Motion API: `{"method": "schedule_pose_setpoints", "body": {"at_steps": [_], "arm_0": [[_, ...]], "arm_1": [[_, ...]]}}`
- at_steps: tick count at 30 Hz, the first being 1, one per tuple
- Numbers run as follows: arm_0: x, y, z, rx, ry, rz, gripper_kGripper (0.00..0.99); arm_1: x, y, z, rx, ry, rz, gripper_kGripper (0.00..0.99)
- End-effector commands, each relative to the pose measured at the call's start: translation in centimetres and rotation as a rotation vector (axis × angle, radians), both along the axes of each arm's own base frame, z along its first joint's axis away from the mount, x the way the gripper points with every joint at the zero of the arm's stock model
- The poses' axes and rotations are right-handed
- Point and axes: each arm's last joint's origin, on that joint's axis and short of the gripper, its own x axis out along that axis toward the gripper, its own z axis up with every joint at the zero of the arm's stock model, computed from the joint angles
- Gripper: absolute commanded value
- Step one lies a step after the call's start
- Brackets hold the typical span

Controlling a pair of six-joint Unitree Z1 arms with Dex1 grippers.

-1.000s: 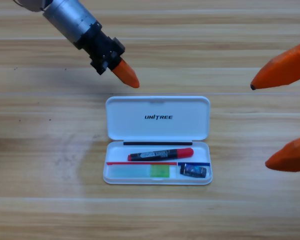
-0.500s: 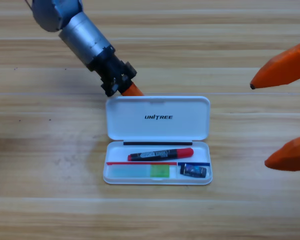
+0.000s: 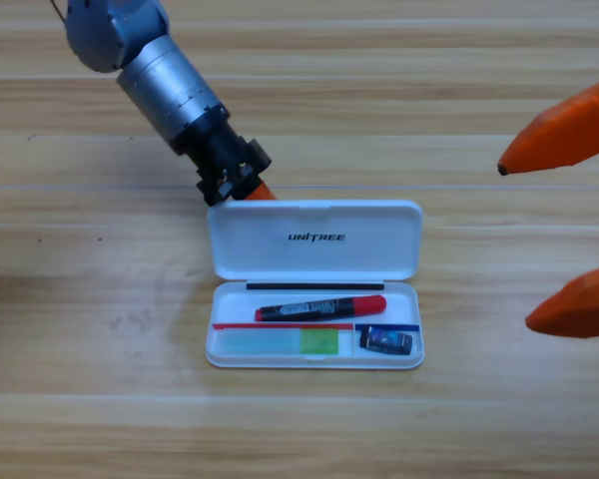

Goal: Clean up eraser and pencils

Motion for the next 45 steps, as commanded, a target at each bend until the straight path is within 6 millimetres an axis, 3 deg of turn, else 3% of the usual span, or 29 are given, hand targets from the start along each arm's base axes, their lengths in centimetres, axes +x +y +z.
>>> {"method": "schedule_pose_setpoints", "body": {"at_steps": [1, 10, 20, 23, 30, 34, 38, 45], "arm_0": [[-3.1, -1.3, 2.7, -0.011, 0.006, -0.058, 0.0], [-6.1, -2.1, 6.1, -0.022, -0.022, -0.099, 0.0], [-7.4, -3.7, 5.2, 0.013, -0.013, -0.138, 0.0], [-7.4, -3.7, 6.9, 0.001, -0.037, -0.118, 0.0], [-8.4, -2.6, 13.2, -0.045, -0.133, -0.073, 0.0], [-7.8, -1.3, 14.8, -0.042, -0.179, -0.029, 0.0], [-5.4, 0.1, 13.7, 0.004, -0.203, 0.024, 0.0], [0.1, 0.6, 6.6, 0.059, -0.139, 0.069, 0.0]], "arm_1": [[0.1, 0.2, -0.5, -0.003, 0.018, -0.003, 0.99], [0.1, 0.2, -0.5, -0.003, 0.022, -0.006, 0.99], [0.4, 0.5, -0.7, -0.009, 0.026, -0.006, 0.99], [0.4, 0.5, -0.8, -0.01, 0.027, -0.006, 0.99], [0.4, 0.5, -0.8, -0.009, 0.026, -0.006, 0.99], [0.4, 0.5, -0.8, -0.009, 0.026, -0.006, 0.99], [0.4, 0.5, -0.8, -0.01, 0.027, -0.006, 0.99], [0.4, 0.6, -0.8, -0.012, 0.028, -0.006, 0.99]]}}
